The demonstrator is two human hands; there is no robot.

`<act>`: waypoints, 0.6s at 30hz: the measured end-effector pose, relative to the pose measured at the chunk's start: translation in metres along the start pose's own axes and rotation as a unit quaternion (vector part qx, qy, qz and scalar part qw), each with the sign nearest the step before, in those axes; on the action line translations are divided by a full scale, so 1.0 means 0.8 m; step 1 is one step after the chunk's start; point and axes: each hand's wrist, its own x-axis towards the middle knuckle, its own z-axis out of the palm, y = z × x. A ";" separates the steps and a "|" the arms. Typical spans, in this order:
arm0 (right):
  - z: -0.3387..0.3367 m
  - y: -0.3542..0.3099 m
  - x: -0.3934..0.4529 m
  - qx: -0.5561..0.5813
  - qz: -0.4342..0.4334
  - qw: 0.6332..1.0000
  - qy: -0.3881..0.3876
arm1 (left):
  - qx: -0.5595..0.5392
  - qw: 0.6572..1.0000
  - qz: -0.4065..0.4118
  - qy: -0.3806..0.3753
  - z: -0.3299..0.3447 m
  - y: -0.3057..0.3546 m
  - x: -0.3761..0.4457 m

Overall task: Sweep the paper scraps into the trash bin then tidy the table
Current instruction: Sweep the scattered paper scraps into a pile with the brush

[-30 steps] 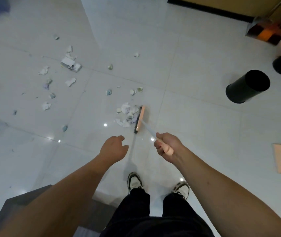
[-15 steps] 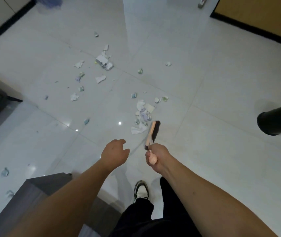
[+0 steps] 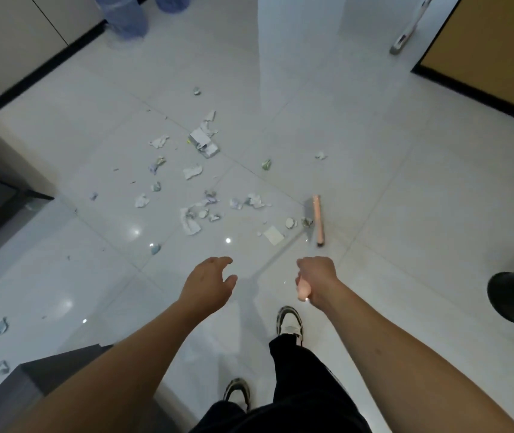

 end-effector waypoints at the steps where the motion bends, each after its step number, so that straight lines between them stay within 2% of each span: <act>1: -0.017 -0.009 0.016 -0.011 0.002 1.000 0.018 | -0.001 1.000 -0.004 0.006 -0.002 0.010 0.011; 5: -0.034 -0.030 0.059 0.024 0.040 0.998 0.029 | -0.020 0.999 -0.030 0.039 -0.008 0.034 0.049; 10: 0.035 -0.053 0.042 0.076 0.071 0.993 -0.063 | -0.042 0.995 -0.078 0.050 -0.023 0.037 0.085; 15: 0.066 -0.124 0.045 0.116 0.093 0.973 -0.179 | -0.053 0.993 -0.082 0.062 -0.051 0.030 0.128; 18: 0.082 -0.167 0.051 0.091 0.077 0.976 -0.184 | -0.056 0.994 -0.078 0.054 -0.070 0.022 0.168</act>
